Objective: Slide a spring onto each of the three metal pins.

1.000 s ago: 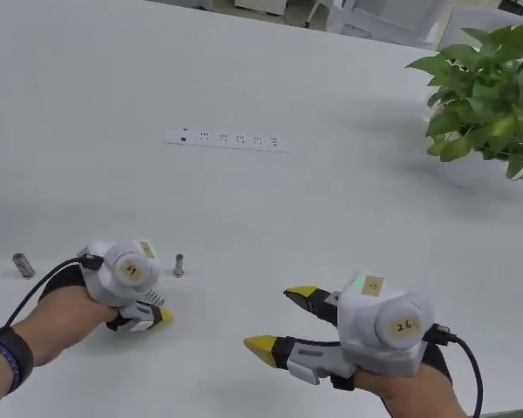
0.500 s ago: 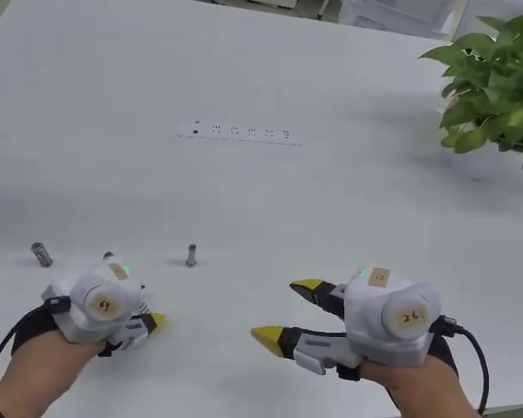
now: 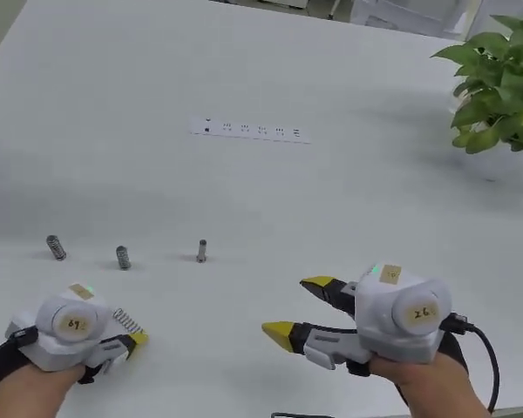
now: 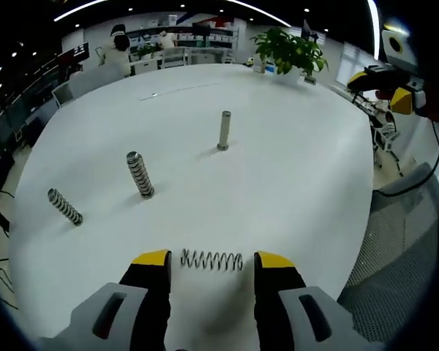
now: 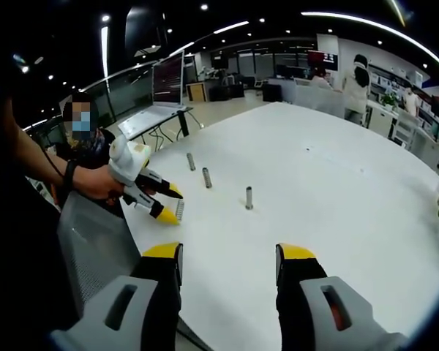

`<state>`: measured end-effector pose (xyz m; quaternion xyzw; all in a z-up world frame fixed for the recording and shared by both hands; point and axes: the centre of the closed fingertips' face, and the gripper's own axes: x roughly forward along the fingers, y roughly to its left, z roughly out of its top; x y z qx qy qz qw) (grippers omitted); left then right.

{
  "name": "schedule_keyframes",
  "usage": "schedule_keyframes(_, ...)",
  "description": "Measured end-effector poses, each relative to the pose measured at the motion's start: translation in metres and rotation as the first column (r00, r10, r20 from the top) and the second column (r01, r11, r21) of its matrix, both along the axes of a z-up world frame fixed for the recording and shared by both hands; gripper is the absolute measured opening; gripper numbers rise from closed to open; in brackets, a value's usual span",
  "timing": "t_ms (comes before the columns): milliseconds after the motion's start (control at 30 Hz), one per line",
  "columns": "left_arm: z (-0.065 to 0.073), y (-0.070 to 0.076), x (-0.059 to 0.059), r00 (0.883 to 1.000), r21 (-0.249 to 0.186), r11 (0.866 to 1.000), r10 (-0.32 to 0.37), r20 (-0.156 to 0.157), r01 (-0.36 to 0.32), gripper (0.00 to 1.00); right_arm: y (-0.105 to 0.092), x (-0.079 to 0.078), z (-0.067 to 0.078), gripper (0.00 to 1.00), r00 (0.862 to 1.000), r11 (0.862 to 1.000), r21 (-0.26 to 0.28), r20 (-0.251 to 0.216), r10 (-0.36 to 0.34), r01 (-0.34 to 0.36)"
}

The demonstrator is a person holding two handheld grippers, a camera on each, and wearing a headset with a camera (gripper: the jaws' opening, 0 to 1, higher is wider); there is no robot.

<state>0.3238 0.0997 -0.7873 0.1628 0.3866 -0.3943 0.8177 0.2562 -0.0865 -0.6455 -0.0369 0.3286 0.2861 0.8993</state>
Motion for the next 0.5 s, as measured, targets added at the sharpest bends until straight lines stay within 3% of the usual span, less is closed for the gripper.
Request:
schedule_keyframes(133, -0.006, 0.0056, -0.0021, 0.999, 0.05, 0.998, -0.039, 0.009, 0.038, 0.32, -0.0014, 0.001, 0.0012, 0.49, 1.0, 1.0, 0.0, 0.006, -0.004, 0.004)
schedule_keyframes(500, -0.0041, 0.0105, -0.0014, 0.999, 0.012, 0.999, -0.031, 0.014, 0.031, 0.29, -0.003, -0.0011, -0.0002, 0.49, 1.0, 1.0, -0.002, 0.006, -0.01, 0.01)
